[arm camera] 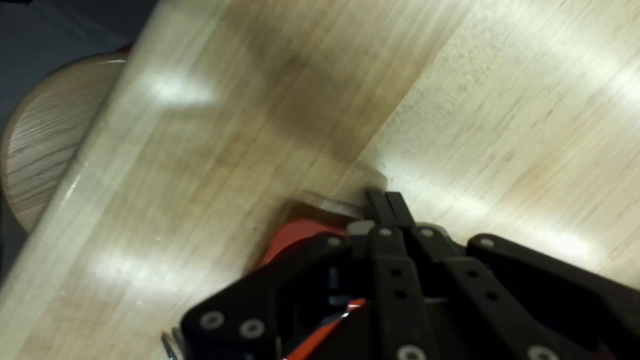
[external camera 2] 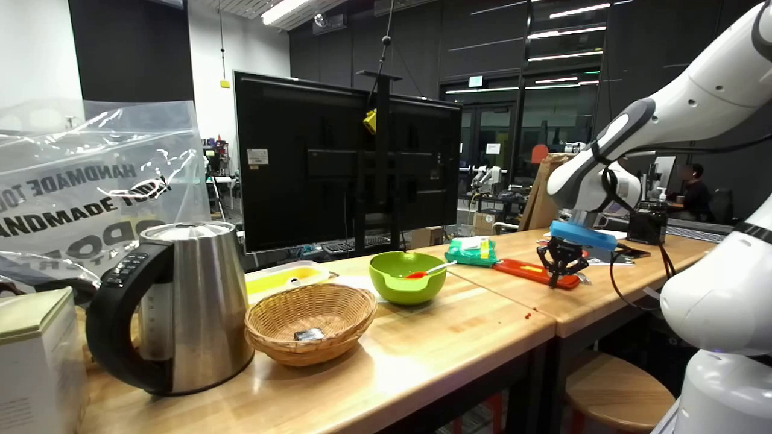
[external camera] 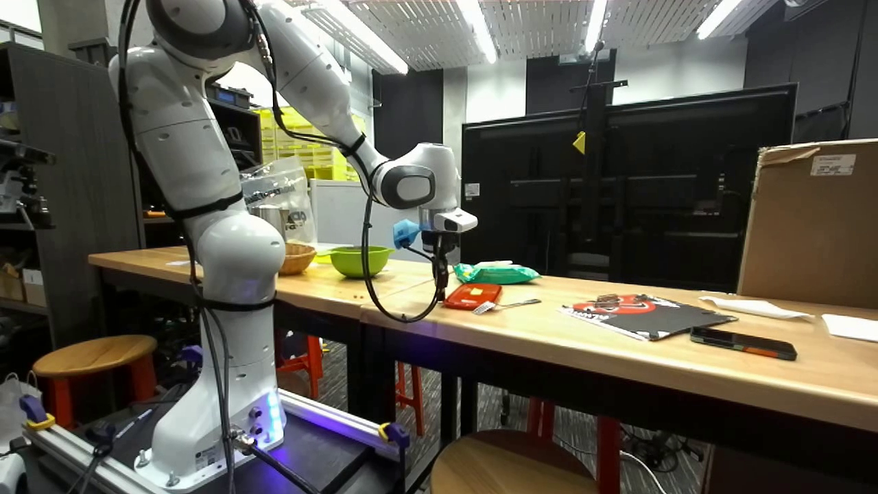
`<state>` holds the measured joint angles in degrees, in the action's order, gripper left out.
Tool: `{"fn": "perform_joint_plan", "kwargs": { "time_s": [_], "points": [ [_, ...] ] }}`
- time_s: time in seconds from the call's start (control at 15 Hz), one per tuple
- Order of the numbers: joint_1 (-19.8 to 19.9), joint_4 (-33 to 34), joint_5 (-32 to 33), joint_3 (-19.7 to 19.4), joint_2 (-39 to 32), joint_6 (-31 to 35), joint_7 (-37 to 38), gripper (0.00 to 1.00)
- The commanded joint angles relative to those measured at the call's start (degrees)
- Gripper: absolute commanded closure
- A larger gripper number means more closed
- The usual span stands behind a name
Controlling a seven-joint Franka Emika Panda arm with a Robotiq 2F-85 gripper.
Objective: Turn the red lid to the left
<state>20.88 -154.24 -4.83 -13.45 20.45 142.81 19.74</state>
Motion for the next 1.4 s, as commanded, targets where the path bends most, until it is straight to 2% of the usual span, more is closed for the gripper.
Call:
{"fn": "perform_joint_plan", "kwargs": {
  "time_s": [0.0,0.67,1.13,1.33],
  "points": [
    [0.4,1.9,-1.5,-1.3,-1.7,0.8,-1.0,1.0],
    [0.4,6.7,-2.3,-3.1,-5.1,1.6,-0.4,1.0],
    [1.8,4.1,1.8,-0.5,-0.5,2.3,3.6,1.0],
    [1.2,2.1,1.8,1.1,0.9,2.5,4.5,1.0]
  ]
}}
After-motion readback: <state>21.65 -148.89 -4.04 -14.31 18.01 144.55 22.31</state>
